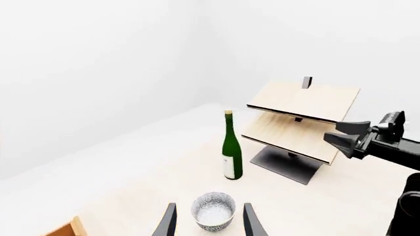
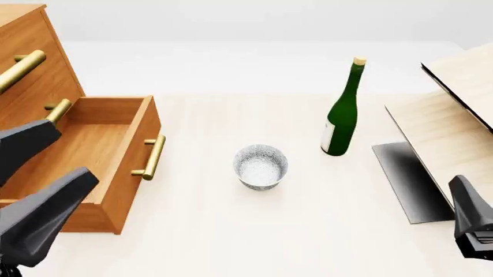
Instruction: Put the bowl in the bottom drawer of the cabinet.
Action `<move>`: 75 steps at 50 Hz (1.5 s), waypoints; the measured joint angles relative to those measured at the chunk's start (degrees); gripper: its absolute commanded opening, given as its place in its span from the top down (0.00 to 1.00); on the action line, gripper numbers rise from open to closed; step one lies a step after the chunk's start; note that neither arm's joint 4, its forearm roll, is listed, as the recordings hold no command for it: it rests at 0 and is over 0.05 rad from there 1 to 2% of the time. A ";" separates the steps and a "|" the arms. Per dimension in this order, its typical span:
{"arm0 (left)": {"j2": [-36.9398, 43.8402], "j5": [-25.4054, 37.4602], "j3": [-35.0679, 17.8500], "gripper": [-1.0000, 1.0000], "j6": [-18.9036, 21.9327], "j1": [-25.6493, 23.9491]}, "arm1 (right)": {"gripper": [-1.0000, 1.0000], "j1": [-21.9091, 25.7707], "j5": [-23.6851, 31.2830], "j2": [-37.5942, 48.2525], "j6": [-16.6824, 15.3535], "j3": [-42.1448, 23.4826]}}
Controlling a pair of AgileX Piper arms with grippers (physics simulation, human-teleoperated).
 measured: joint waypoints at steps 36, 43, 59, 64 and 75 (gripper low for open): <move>25.85 2.12 -21.75 0.00 0.60 -6.16 | 0.00 0.00 0.00 0.00 0.00 0.00; 30.04 4.41 -25.54 0.00 1.97 -5.46 | 0.00 0.00 0.00 0.00 0.00 0.00; 38.59 9.70 -33.12 0.00 1.02 -3.69 | 0.00 0.00 0.00 0.00 0.00 0.00; 41.47 11.22 -35.19 0.00 -0.55 -3.47 | 0.00 0.00 0.00 0.00 0.00 0.00; 47.44 14.25 -39.97 0.00 -3.11 -4.00 | 0.00 0.00 0.00 0.00 0.00 0.00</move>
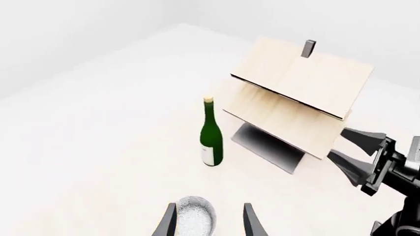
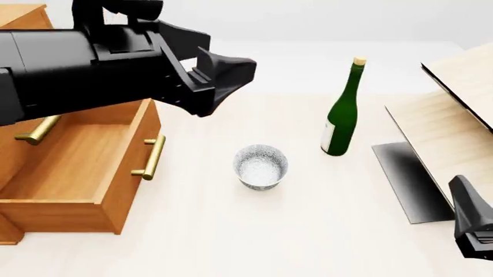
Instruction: Put the bowl in the bottom drawer of the cabinet.
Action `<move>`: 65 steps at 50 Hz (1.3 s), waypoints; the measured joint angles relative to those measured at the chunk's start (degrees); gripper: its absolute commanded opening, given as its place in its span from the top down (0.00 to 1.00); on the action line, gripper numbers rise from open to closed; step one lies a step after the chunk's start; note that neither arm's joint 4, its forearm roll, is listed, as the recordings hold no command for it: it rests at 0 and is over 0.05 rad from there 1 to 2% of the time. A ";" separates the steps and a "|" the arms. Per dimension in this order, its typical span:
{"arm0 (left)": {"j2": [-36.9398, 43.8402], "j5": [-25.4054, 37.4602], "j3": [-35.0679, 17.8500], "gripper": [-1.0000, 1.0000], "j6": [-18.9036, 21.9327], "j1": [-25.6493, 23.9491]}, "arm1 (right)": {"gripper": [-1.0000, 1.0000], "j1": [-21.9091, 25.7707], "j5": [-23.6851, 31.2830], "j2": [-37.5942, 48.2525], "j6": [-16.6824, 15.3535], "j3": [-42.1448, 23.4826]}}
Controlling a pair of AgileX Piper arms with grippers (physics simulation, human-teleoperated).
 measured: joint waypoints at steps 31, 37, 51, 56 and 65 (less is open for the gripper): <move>14.98 8.14 -10.41 0.00 -1.82 0.97 | 0.00 0.00 0.00 0.00 0.00 0.00; 17.65 9.51 -12.15 0.00 -1.78 0.92 | 0.00 0.00 0.00 0.00 0.00 0.00; 23.29 11.86 -15.79 0.00 -2.45 0.84 | 0.00 0.00 0.00 0.00 0.00 0.00; 25.08 12.42 -17.06 0.00 -2.51 0.95 | 0.00 0.00 0.00 0.00 0.00 0.00; 28.21 13.65 -19.66 0.00 -2.50 1.38 | 0.00 0.00 0.00 0.00 0.00 0.00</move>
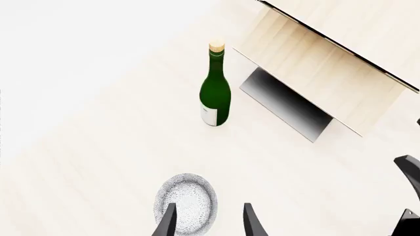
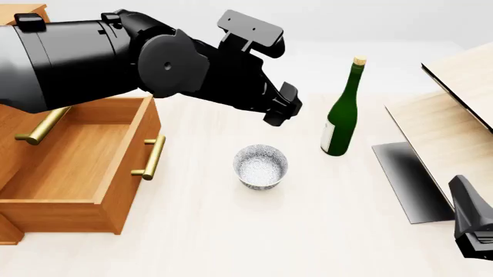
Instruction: Put the bowl in the bottom drawer of the cabinet.
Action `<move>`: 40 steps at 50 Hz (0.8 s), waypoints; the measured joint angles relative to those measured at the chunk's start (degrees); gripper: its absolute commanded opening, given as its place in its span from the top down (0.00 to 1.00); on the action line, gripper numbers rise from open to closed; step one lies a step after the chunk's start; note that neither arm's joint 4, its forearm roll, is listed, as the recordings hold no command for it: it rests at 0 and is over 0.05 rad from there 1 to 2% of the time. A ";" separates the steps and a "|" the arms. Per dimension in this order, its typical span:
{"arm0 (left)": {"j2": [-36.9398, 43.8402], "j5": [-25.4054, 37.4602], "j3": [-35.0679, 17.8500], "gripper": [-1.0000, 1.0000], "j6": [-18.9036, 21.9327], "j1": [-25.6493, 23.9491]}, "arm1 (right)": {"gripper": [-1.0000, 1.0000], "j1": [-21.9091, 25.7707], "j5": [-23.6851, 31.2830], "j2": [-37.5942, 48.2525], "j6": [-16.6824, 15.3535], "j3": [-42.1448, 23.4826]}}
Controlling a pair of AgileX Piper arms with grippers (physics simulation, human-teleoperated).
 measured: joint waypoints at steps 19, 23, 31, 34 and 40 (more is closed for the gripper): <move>6.71 2.20 -4.19 0.00 -0.09 0.99 | 0.00 0.00 0.00 0.00 0.00 0.00; 9.33 2.25 -5.24 0.00 -0.67 0.87 | 0.00 0.00 0.00 0.00 0.00 0.00; 12.88 2.01 -6.48 0.00 -1.81 0.47 | 0.00 0.00 0.00 0.00 0.00 0.00; 13.78 1.77 -6.68 0.00 -2.25 0.34 | 0.00 0.00 0.00 0.00 0.00 0.00; 15.18 1.35 -6.91 0.00 -2.90 0.23 | 0.00 0.00 0.00 0.00 0.00 0.00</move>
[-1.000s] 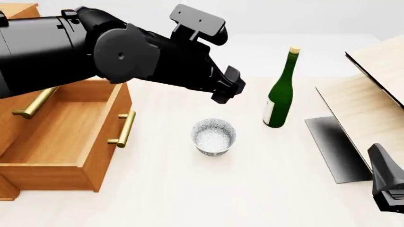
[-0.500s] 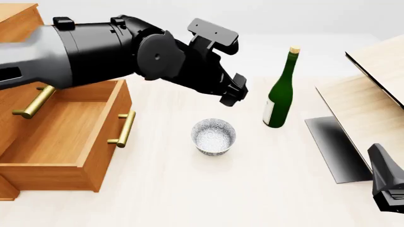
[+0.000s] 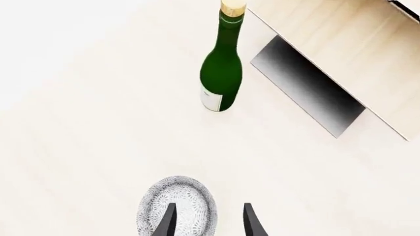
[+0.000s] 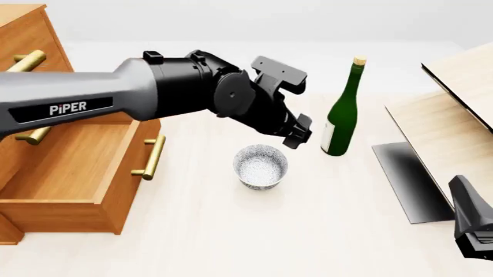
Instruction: Put the bowl in the bottom drawer of the cabinet.
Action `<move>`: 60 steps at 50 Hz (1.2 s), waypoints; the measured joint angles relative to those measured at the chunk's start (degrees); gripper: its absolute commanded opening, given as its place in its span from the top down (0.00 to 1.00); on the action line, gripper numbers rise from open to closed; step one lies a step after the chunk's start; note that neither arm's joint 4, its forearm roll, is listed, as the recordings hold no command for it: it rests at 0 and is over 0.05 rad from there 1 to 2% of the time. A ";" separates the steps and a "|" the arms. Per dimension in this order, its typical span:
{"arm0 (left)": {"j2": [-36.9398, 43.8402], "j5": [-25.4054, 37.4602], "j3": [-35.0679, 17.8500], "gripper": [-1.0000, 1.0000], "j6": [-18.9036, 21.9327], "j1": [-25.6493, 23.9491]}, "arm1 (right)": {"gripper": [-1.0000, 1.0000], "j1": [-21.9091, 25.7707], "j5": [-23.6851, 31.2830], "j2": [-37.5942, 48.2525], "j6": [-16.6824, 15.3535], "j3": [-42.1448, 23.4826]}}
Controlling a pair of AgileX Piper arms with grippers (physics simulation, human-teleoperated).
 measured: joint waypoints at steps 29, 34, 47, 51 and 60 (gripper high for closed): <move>5.37 -2.13 -0.03 0.00 -2.31 0.00 | 0.00 0.00 0.00 0.00 0.00 0.00; 6.07 -2.41 0.17 0.00 -2.57 0.15 | 0.00 0.00 0.00 0.00 0.00 0.00; 7.62 -3.01 0.67 0.00 -3.13 0.60 | 0.00 0.00 0.00 0.00 0.00 0.00; 8.00 -3.19 0.82 0.00 -3.31 0.53 | 0.00 0.00 0.00 0.00 0.00 0.00; 8.72 -3.49 1.22 0.00 -3.80 0.58 | 0.00 0.00 0.00 0.00 0.00 0.00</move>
